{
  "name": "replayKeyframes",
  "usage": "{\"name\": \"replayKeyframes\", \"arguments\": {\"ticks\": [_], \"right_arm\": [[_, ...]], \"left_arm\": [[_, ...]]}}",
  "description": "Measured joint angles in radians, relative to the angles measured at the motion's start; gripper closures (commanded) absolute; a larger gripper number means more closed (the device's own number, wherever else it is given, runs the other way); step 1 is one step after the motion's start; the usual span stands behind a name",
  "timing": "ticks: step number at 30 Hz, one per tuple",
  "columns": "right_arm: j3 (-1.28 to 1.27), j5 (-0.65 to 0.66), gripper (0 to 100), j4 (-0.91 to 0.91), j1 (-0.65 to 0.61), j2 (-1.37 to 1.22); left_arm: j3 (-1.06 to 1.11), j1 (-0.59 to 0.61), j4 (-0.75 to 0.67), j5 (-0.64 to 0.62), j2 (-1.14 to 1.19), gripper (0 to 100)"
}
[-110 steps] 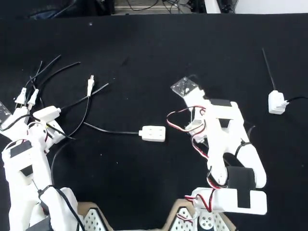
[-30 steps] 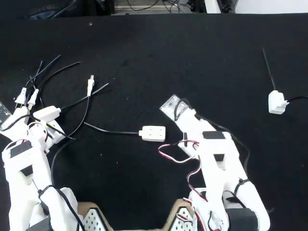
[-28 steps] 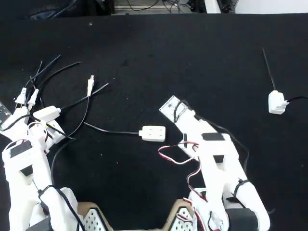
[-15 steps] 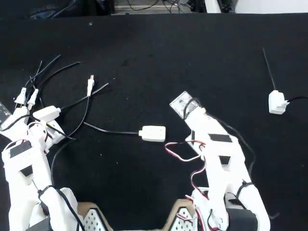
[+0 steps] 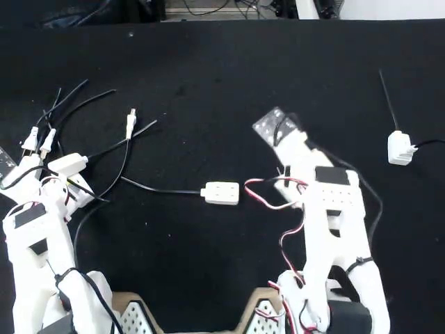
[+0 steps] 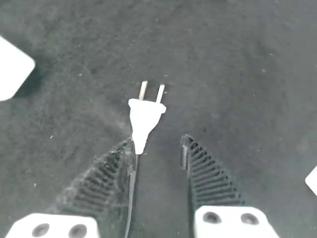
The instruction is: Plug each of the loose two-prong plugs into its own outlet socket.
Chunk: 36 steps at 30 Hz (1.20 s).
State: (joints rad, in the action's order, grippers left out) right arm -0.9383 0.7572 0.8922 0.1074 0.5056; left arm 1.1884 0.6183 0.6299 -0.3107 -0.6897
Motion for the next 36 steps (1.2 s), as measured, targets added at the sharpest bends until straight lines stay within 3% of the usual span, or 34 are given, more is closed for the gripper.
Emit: {"name": "replayKeyframes", "arguments": {"ticks": [10,13,21,28,36], "right_arm": [[-0.137,0.029,79.7,-0.311,-0.023,-0.216],[-0.104,0.029,80.8,-0.322,-0.026,-0.281],[0.008,0.034,98.8,-0.322,0.052,-0.33],[0.074,0.034,98.1,-0.322,0.163,-0.334],[0.074,0.034,98.3,-0.322,0.166,-0.382]], "left_arm": [[0.0,0.0,0.0,0.0,0.0,78],[0.0,0.0,0.0,0.0,0.0,78],[0.0,0.0,0.0,0.0,0.0,78],[0.0,0.0,0.0,0.0,0.0,78],[0.0,0.0,0.0,0.0,0.0,78]]}}
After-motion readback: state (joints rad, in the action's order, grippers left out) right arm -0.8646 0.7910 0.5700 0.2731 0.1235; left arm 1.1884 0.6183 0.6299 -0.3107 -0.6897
